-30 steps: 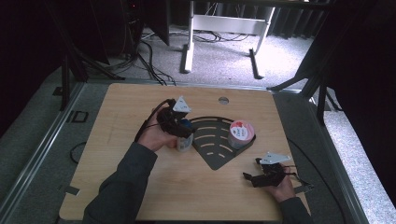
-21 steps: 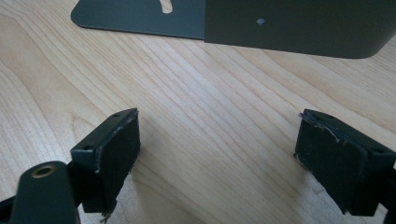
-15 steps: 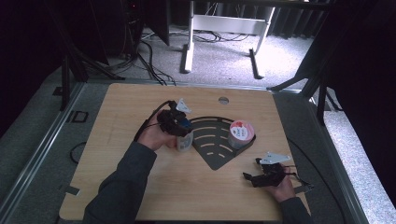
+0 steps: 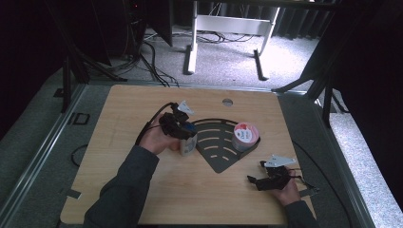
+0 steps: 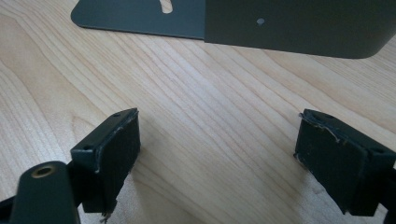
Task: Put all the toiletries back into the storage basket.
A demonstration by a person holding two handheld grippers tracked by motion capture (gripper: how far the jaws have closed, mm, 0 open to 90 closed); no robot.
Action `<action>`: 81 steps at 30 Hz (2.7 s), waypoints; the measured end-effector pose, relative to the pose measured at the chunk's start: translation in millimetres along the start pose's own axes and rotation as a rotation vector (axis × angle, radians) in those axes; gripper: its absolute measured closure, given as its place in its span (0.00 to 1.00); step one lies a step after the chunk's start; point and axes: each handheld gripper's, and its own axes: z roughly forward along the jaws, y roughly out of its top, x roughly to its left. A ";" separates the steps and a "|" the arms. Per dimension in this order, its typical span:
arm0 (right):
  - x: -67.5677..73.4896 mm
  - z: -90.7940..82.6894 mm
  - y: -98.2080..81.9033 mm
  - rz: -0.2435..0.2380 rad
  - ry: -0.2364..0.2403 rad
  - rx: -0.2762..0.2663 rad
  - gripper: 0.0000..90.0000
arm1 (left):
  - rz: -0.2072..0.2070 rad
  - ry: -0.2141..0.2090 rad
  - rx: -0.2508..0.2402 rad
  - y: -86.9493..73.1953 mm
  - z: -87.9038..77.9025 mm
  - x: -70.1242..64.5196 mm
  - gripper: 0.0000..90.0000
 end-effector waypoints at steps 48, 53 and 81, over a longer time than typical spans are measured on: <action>-0.2 0.2 0.2 0.000 0.001 0.001 0.15 | 0.148 -0.014 0.230 -4.3 36.1 -10.4 0.52; -0.2 0.2 0.2 0.000 0.001 0.001 0.15 | 0.170 -0.006 0.254 -5.9 38.7 -12.0 0.52; -0.2 0.1 0.2 0.000 0.001 0.001 0.15 | 0.193 -0.036 0.289 -7.3 44.6 -19.9 0.57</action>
